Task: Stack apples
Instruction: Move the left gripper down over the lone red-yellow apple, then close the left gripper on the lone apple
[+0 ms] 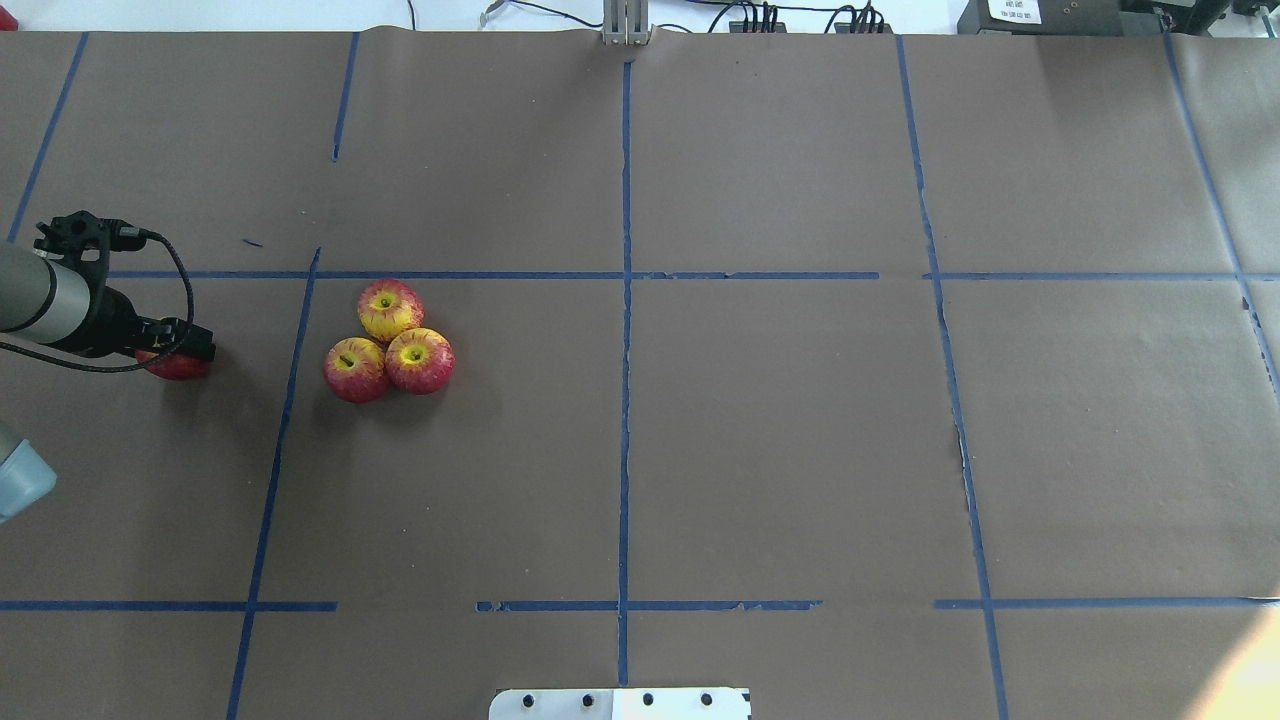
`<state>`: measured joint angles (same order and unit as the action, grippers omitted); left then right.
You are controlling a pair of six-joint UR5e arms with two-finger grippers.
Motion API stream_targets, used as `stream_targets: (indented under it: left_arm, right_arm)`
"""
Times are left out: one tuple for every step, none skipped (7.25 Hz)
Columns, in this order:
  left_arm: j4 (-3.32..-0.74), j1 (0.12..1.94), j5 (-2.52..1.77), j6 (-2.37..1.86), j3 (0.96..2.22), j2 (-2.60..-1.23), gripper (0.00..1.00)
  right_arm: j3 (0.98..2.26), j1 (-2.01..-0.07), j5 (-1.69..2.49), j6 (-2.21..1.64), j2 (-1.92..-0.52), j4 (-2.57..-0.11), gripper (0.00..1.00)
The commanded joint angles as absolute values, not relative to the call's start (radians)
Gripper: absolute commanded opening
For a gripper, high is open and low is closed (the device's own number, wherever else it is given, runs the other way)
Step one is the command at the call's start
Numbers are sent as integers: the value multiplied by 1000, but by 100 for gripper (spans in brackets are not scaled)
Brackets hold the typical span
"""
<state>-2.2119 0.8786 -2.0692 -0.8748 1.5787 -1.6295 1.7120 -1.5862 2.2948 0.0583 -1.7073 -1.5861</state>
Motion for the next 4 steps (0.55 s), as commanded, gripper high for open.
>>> stream_targets:
  left_arm:
    - [-2212,877,-2069,-876,1572,-1632,88]
    - [-2212,876,-2075,-876,1577,-1632,59]
    - [-2210,877,-2082,-876,1578,-1632,38]
    - [-2203,880,-2085,-874,1594,-1631,19]
  right_arm:
    - [1712,-1586,2295,58,-1707,-1586,100]
    - [1712,-1586,2295,57,-1707,-1586,100]
    - [1712,-1586,2295,58,-1707,-1586,100]
    - [1712,-1586,2295,58,-1707,-1586,100]
